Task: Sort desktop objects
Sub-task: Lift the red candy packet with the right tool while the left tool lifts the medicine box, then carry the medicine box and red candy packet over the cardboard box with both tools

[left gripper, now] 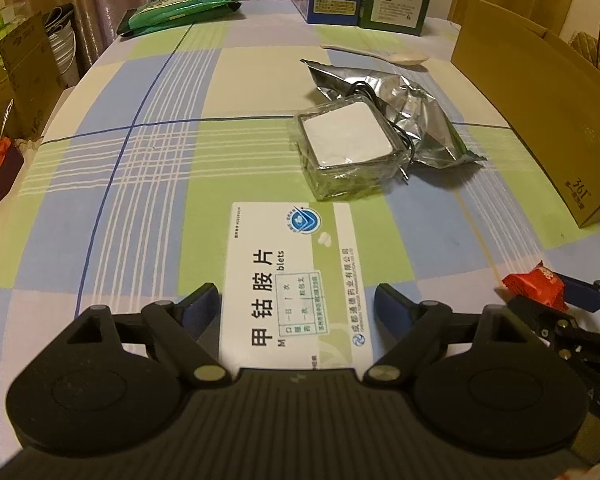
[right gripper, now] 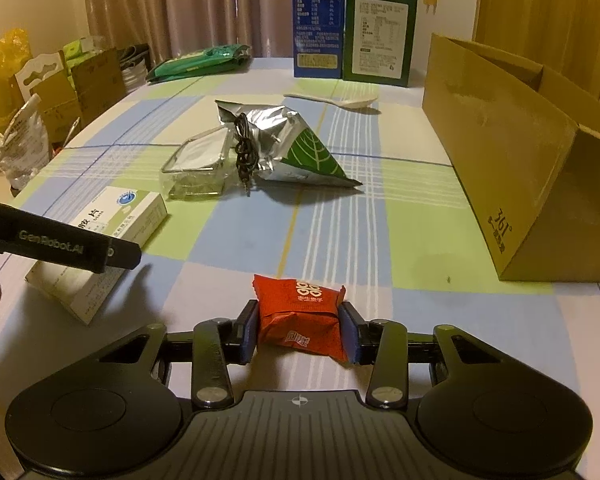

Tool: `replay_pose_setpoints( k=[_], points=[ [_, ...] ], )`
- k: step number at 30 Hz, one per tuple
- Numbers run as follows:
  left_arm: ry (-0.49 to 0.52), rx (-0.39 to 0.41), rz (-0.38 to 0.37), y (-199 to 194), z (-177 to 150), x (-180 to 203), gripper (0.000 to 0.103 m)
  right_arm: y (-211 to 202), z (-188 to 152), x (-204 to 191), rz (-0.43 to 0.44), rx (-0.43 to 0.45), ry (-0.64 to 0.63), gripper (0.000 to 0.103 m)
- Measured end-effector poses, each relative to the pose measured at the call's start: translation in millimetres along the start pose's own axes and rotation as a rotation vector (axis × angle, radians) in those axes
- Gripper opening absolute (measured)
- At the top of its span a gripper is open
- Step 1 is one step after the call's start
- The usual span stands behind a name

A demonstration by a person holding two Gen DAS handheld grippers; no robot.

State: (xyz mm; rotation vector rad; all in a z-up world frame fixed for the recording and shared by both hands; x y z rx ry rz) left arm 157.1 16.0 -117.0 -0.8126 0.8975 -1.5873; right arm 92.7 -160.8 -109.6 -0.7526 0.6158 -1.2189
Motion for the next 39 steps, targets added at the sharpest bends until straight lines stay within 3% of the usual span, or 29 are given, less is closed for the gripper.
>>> replay_pose_setpoints(
  k=[4,11,20,27,39],
  points=[
    [0.020,-0.002,0.020,2,1,2,0.069,0,1,-1,0.000,0.005,-0.005,0.039],
    [0.053,-0.001,0.034,-4,-1,7,0.067,1,2,0,0.007,0.001,0.005,0.039],
    [0.054,0.048,-0.004,-31,2,15,0.067,-12,13,4,0.010,0.051,0.013,0.038],
    [0.035,0.086,-0.033,-59,1,39,0.067,-45,26,13,-0.003,0.116,0.022,0.038],
    [0.088,0.124,-0.071,-103,7,104,0.067,-121,48,55,-0.043,0.250,0.085,0.038]
  ],
)
Point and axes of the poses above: each gripper's, at about its wrist camera, not at the fingertips, and y roughly the way its jaws point, x to its right, z to its top, the point moved 2 cm from there along y, roughly the way its jaws point, and after that the axes turned 6 degrees about -x, right-handed, at the moved point
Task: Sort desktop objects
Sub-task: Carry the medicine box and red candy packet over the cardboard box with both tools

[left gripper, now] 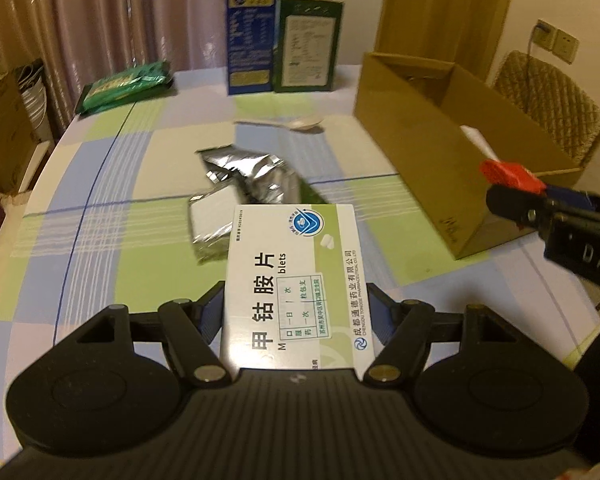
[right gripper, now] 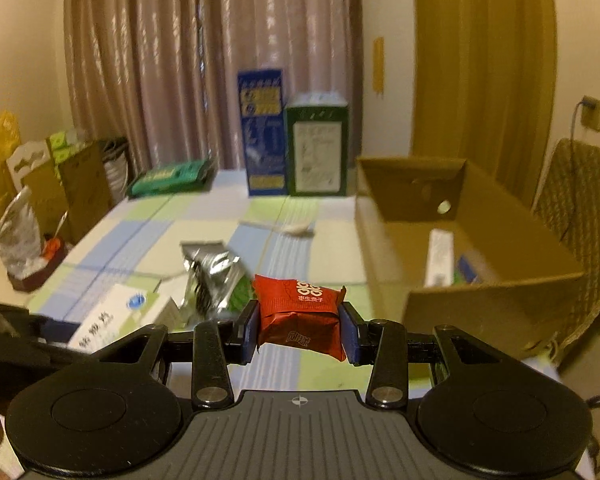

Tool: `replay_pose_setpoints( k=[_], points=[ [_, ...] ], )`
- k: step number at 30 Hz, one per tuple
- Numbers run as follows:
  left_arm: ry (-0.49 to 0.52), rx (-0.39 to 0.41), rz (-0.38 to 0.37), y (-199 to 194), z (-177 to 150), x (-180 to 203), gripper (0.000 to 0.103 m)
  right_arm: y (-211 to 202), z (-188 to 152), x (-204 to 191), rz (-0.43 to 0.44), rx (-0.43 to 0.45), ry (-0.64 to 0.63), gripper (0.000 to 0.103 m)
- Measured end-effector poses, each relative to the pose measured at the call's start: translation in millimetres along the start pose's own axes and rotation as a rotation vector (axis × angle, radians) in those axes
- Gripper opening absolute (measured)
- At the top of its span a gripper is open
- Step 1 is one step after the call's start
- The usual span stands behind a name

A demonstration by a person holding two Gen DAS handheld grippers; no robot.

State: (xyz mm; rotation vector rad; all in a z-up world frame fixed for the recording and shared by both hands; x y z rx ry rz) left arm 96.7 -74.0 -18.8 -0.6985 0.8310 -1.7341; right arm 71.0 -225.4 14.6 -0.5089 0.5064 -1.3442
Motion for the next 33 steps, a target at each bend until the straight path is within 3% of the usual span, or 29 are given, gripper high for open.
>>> replay_pose_setpoints(
  k=[17,24,33],
  points=[
    [0.074,0.016,-0.080,-11,38,69,0.067,-48,44,85,-0.087,0.099,0.073,0.038],
    [0.107,0.035,-0.127,0,76,111,0.067,-43,55,143,-0.157,0.087,0.047,0.038],
    [0.092,0.027,-0.181,30,124,157,0.067,-21,69,187,-0.145,0.062,0.047,0.039]
  ],
)
Point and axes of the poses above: each gripper's, at about its wrist camera, not at the fingertips, and y roughly the way its jaws point, x to its right, z to its top, the point moved 2 cm from there along y, roughly the way its jaws point, and after that the axes turned 6 degrees about -x, right-handed, at the moved point
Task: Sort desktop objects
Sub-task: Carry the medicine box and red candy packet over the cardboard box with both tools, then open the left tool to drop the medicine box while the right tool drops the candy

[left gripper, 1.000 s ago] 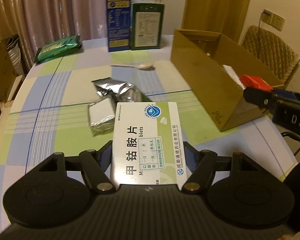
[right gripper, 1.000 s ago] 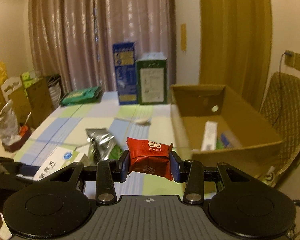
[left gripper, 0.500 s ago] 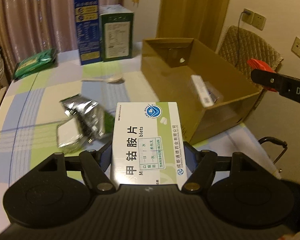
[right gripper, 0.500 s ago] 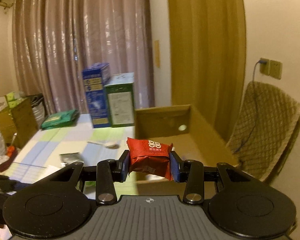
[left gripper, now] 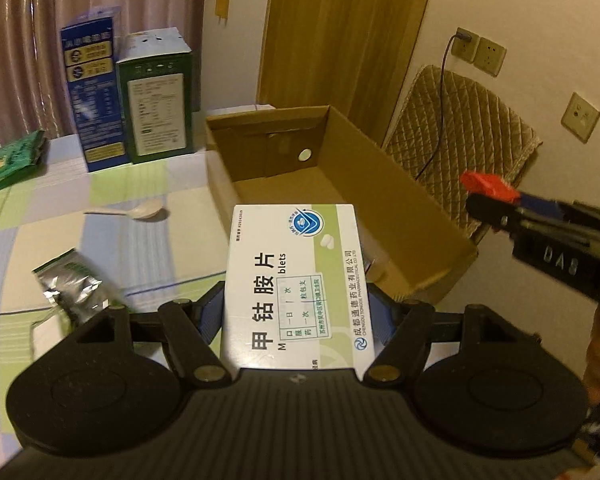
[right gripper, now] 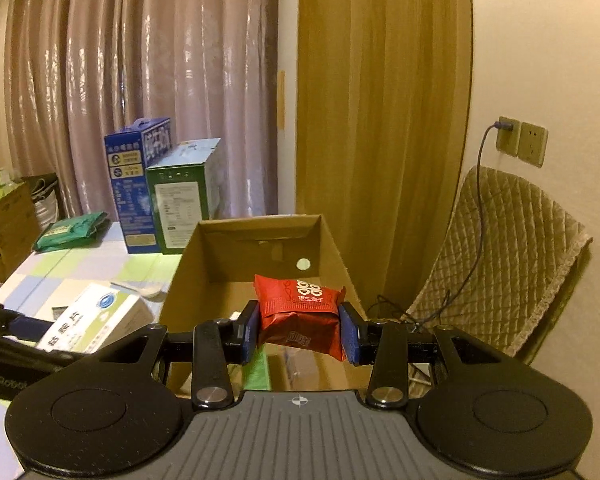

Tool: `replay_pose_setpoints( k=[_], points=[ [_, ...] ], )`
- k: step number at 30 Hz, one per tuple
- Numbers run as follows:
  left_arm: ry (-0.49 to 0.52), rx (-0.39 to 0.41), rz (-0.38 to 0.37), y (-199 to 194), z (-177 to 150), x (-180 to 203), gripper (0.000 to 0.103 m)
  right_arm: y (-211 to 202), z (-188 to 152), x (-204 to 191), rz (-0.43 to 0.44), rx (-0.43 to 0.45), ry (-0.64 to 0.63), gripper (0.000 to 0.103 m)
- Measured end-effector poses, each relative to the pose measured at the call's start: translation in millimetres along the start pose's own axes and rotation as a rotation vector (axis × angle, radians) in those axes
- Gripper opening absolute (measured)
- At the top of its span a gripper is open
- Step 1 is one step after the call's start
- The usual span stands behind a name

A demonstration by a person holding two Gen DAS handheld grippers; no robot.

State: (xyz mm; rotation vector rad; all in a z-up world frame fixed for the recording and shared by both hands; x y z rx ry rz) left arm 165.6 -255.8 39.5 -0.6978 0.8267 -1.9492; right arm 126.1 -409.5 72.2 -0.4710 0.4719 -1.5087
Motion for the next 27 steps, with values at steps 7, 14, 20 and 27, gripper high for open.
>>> replay_pose_setpoints(
  k=[7,14,20,27],
  points=[
    [-0.028,-0.007,-0.021,32,38,6,0.067,26,12,24,0.008,-0.013,0.023,0.039],
    [-0.058,-0.013,-0.029,61,64,8,0.067,52,19,37,0.016,-0.027,0.043,0.039],
    [-0.076,-0.023,-0.041,81,72,7,0.067,67,22,46,0.008,-0.038,0.057,0.039],
    [-0.086,-0.010,-0.031,84,68,-5,0.075,77,21,49,0.004,-0.052,0.061,0.039]
  ],
)
Point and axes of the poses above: each gripper's, at about its wrist camera, not at the fingertips, and y roughly the way its jaws point, x to its right, z to its top, the point moved 2 cm from there along y, roughly the way its jaws point, and after that the axes turned 6 degrees about -x, right-handed, at the moved point
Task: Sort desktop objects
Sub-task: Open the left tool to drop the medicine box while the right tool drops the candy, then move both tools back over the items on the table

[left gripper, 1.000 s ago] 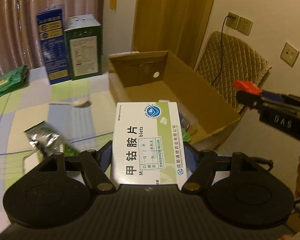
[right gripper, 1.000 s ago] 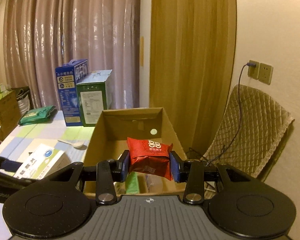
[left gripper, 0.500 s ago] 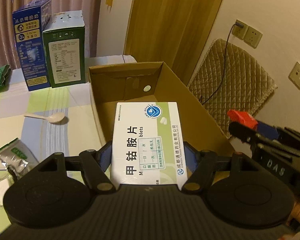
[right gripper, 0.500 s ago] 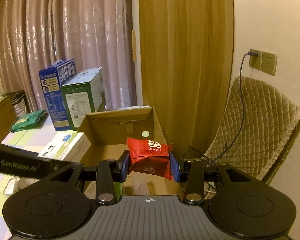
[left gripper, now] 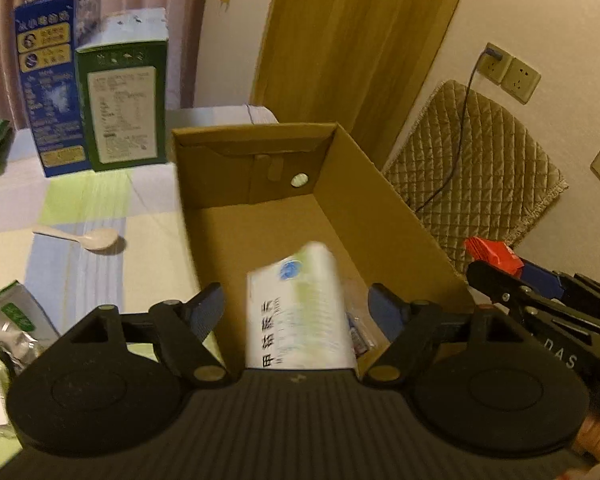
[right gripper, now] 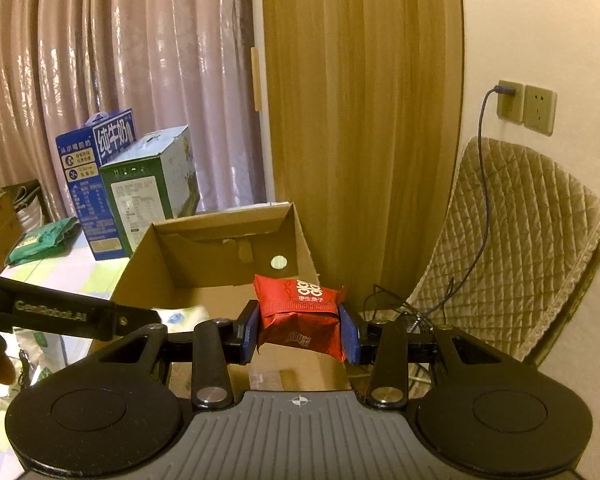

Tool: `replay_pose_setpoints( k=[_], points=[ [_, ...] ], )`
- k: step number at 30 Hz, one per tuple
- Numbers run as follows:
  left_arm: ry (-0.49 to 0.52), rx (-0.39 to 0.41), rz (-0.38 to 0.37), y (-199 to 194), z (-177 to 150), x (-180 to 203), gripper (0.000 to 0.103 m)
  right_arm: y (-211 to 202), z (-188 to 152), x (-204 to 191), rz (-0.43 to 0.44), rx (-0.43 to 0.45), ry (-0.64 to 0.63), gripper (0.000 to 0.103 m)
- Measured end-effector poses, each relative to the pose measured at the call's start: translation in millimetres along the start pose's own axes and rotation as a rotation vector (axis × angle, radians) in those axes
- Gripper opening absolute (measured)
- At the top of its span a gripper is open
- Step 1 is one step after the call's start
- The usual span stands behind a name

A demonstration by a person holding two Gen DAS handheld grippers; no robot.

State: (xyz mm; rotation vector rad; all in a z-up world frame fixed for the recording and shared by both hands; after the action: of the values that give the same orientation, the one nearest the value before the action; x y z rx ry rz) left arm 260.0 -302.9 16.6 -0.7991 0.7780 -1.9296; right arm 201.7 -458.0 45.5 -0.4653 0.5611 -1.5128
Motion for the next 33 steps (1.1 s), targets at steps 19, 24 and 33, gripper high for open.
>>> replay_pose_setpoints(
  k=[19,24,33],
  points=[
    [-0.020,0.021,0.047,-41,-31,-42,0.075,16,10,-30,0.093,-0.016,-0.015,0.077],
    [-0.031,0.018,0.054,-49,-43,-51,0.077,8,10,-26,0.082,-0.011,0.014,0.077],
    [-0.045,0.013,0.090,-74,-70,-69,0.079,-24,1,-21,0.086,-0.015,0.055,0.077]
  ],
)
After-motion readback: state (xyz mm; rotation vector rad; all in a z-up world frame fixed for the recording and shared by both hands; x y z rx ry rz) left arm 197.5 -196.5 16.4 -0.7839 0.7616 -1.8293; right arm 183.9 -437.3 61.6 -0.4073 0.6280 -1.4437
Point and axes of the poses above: each gripper's, at about its wrist camera, not at the fingertips, and y roughly the way its jaws point, x to its right, z to its top, the point moved 2 cm from there along y, roughly the way its jaws point, and after that the axes turned 6 degrees about -x, right-handed, at the moved point
